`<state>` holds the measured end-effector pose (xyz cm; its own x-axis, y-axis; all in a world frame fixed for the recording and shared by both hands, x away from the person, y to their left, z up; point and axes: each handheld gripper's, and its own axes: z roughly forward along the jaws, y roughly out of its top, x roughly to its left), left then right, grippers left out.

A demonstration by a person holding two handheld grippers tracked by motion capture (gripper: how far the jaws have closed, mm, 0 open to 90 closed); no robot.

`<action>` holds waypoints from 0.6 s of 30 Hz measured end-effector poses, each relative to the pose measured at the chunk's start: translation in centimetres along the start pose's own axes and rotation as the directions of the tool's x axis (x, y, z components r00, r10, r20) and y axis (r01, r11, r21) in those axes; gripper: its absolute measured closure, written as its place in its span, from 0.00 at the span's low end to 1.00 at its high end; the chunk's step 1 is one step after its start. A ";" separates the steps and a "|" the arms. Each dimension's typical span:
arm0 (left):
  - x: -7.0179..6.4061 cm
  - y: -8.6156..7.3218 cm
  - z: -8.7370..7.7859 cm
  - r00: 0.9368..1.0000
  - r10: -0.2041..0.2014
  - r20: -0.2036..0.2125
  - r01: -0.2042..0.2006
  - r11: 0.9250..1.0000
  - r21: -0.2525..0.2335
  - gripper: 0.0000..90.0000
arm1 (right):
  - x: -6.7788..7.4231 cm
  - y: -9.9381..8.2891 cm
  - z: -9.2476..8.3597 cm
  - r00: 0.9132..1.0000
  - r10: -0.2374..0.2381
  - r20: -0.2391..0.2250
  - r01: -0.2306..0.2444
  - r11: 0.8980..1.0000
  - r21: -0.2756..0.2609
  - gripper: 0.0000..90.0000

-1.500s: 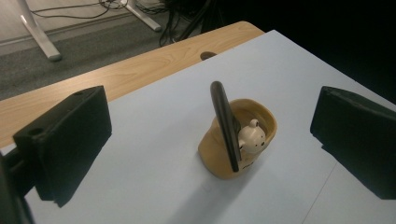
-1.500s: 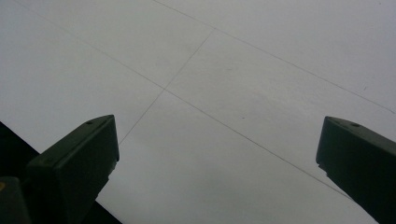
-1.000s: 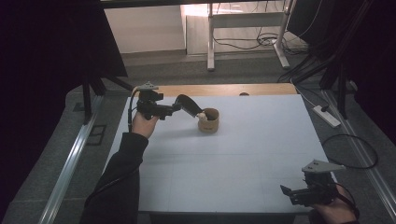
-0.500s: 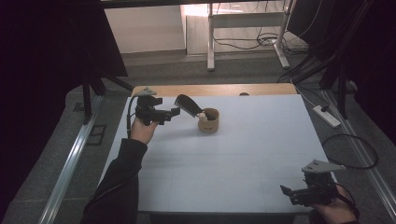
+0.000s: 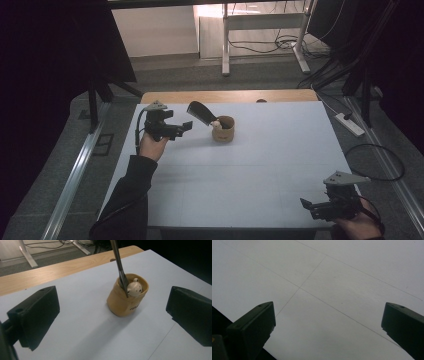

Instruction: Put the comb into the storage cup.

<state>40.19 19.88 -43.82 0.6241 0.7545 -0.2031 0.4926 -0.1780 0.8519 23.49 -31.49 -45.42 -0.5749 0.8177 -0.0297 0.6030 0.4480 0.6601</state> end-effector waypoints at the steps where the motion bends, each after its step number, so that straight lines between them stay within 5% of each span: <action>1: -0.1 -0.1 0.0 1.000 0.004 -0.001 -0.004 1.000 0.003 0.00 | 0.0 0.0 0.0 1.000 0.000 -0.001 0.000 1.000 0.000 0.00; 18: -0.8 -2.0 -1.0 1.000 0.002 0.014 -0.002 1.000 0.025 0.00 | 0.0 0.0 -0.1 1.000 0.001 -0.005 -0.001 1.000 -0.010 0.00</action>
<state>38.07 20.22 -44.90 0.6335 0.7452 -0.2083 0.5063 -0.1957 0.8398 23.42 -31.52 -45.35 -0.5774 0.8160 -0.0254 0.5977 0.4437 0.6677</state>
